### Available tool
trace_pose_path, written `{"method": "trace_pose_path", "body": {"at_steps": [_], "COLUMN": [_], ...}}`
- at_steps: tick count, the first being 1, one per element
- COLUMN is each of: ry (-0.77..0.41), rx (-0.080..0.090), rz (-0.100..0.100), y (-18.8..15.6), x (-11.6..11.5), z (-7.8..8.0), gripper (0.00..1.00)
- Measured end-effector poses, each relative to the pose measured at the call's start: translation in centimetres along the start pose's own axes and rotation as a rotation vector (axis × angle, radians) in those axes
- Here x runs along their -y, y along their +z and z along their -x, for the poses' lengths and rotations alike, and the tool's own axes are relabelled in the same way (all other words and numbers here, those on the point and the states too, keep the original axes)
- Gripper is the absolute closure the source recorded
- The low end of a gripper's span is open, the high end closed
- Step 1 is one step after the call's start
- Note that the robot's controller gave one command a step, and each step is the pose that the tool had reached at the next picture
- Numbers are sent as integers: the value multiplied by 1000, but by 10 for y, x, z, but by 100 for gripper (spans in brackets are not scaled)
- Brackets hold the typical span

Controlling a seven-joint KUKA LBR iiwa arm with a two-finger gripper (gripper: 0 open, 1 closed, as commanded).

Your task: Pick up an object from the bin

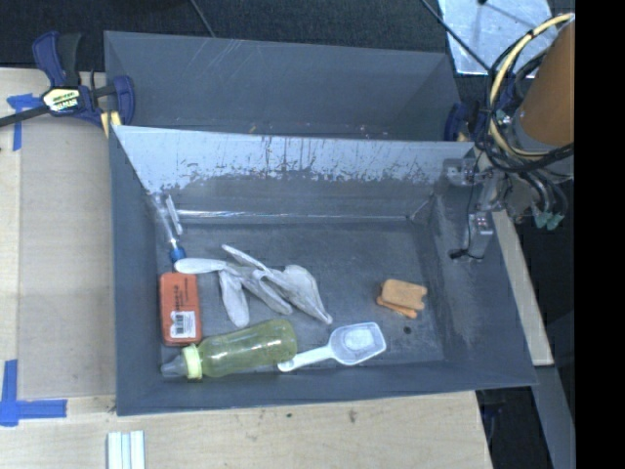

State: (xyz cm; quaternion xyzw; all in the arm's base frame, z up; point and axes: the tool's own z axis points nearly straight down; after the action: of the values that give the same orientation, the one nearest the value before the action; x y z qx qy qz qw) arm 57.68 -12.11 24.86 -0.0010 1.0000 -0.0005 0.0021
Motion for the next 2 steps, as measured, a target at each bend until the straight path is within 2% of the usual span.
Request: {"method": "trace_pose_path", "body": {"at_steps": [1, 2], "ry": [0, -1], "rx": [0, 5], "rz": [0, -1], "y": [0, 49], "x": [0, -5], "z": [0, -23], "gripper": [0, 0]}}
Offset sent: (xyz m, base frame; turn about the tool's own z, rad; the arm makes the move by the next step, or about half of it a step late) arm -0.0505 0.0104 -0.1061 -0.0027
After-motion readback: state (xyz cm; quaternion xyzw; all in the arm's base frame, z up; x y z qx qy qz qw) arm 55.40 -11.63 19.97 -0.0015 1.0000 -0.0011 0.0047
